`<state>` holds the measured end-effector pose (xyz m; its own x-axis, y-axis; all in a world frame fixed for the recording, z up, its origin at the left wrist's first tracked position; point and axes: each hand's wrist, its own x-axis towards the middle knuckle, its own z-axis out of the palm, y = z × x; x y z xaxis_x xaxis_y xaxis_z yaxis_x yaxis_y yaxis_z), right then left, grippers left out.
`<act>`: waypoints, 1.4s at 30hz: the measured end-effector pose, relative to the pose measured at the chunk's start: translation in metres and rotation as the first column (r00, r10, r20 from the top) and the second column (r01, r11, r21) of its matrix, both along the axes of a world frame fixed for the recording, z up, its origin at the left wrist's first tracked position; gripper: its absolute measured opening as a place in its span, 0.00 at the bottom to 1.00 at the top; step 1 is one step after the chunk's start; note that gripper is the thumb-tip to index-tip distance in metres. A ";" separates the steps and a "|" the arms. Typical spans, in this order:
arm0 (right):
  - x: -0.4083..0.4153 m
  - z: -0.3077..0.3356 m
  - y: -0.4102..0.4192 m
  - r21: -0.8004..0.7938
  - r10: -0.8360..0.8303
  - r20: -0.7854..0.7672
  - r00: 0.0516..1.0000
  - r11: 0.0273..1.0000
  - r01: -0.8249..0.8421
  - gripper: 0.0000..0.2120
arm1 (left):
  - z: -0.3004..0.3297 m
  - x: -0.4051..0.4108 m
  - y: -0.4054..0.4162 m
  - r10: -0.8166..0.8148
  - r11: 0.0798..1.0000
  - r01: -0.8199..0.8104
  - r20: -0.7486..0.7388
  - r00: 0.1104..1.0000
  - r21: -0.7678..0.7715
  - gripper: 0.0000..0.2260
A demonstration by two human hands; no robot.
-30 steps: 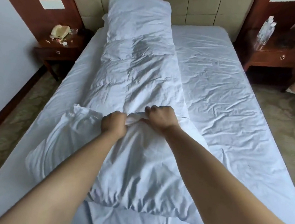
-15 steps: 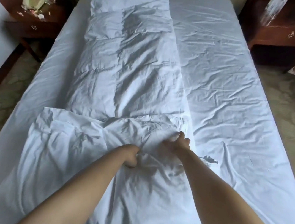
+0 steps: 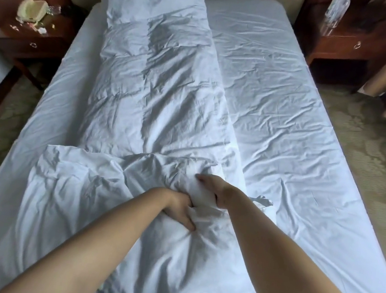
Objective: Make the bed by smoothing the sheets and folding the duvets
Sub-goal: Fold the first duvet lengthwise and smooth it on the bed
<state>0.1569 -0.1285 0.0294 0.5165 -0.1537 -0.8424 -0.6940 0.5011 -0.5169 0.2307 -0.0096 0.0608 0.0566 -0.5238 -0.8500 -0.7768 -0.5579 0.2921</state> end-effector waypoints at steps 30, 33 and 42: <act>-0.056 0.052 0.025 -0.463 0.741 -0.540 0.399 0.135 -0.876 0.32 | 0.035 0.026 0.056 0.243 0.964 -0.234 0.063 0.968 -0.124 0.23; -0.059 0.042 0.029 -0.570 0.693 -0.517 0.503 0.160 -0.806 0.28 | 0.038 0.017 0.058 0.167 0.986 -0.166 0.070 0.983 -0.019 0.33; -0.098 0.067 0.045 -0.117 0.624 -0.777 0.081 -0.016 -0.993 0.34 | 0.064 0.001 0.069 -0.269 0.917 0.153 0.289 0.919 0.369 0.39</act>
<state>0.0588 -0.0830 0.0963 0.2664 -0.3334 -0.9044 -0.5097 -0.8451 0.1614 0.2315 0.0590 0.1247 0.2816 -0.2444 -0.9279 -0.9052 -0.3885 -0.1724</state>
